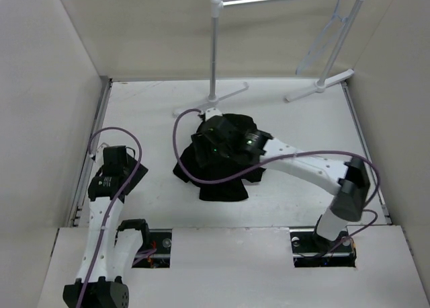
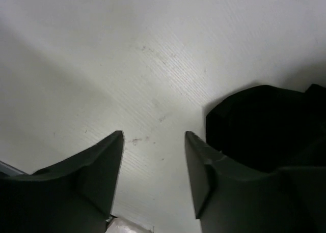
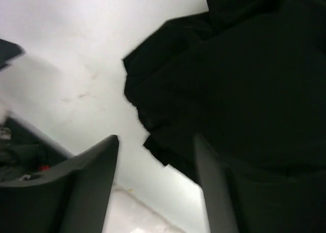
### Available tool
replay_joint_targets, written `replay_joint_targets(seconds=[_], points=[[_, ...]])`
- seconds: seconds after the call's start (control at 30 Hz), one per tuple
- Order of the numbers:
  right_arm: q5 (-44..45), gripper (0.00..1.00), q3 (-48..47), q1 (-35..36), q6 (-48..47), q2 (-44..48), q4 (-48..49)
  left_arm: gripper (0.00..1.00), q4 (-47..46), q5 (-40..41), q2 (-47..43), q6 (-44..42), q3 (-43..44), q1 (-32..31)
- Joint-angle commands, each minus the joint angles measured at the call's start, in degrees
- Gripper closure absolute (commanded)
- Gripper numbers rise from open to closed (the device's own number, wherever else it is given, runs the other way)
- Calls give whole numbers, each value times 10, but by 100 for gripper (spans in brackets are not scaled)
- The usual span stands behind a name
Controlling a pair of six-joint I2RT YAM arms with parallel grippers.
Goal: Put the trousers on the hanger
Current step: Flatten out the trousers at the center of the board.
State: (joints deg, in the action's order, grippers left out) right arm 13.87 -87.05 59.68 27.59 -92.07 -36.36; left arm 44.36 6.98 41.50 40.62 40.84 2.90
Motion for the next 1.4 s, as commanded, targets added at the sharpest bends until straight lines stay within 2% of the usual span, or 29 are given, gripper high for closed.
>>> replay_joint_targets(seconds=[0.0, 0.07, 0.13, 0.17, 0.2, 0.23, 0.27, 0.3, 0.43, 0.57, 0.63, 0.67, 0.73, 0.8, 0.87, 1.0, 1.03, 1.1, 1.2, 1.3, 1.37], points=[[0, 24, -57, -4, -46, -76, 19, 46, -13, -30, -20, 32, -21, 8], [22, 16, -82, -4, -64, -129, 7, 42, -13, -46, -35, 44, -37, 9], [35, 16, -105, -8, -62, -178, -9, 41, -13, -52, -49, 53, -54, 11], [41, 26, -111, -11, -60, -195, -8, 41, -13, -56, -55, 55, -61, 11], [48, 45, -119, -16, -55, -211, -6, 41, -13, -58, -57, 57, -65, 11], [55, 59, -129, -19, -47, -221, -9, 41, -13, -58, -57, 58, -66, 10], [64, 90, -143, -22, -40, -227, -14, 41, -14, -58, -57, 59, -64, 9], [75, 100, -156, -22, -27, -216, -22, 41, -14, -58, -57, 59, -60, 9], [67, 100, -226, -17, -25, -86, -16, 41, -17, -46, -53, 58, -38, 9], [-3, 98, -425, 6, -27, -28, -78, 41, -39, -36, -25, 66, -22, 13], [-9, 97, -514, 13, -25, -4, -95, 40, -47, -30, -12, 73, -11, 18], [-4, 97, -533, 13, -22, 15, -95, 40, -51, -28, -6, 76, -5, 22], [6, 96, -511, 7, -5, 69, -83, 40, -59, -25, 3, 81, 9, 29], [15, 96, -401, -30, 17, 147, -45, 40, -62, -18, 15, 79, 30, 37], [25, 94, -245, -88, 57, 231, -7, 39, -62, -4, 29, 75, 56, 39], [-11, 88, 87, -263, 176, 373, 23, 39, -61, 14, 50, 58, 97, 33], [-38, 85, 154, -306, 197, 394, 27, 38, -60, 19, 54, 54, 100, 32], [-60, 69, 276, -381, 210, 421, 47, 38, -60, 22, 63, 45, 99, 26], [-57, 36, 375, -483, 209, 426, 60, 38, -52, 29, 69, 29, 82, 3], [-53, 24, 399, -549, 186, 444, 56, 38, -18, 63, 66, 13, 61, -28], [-44, 20, 392, -542, 167, 465, 50, 38, 14, 85, 65, -1, 55, -44]])
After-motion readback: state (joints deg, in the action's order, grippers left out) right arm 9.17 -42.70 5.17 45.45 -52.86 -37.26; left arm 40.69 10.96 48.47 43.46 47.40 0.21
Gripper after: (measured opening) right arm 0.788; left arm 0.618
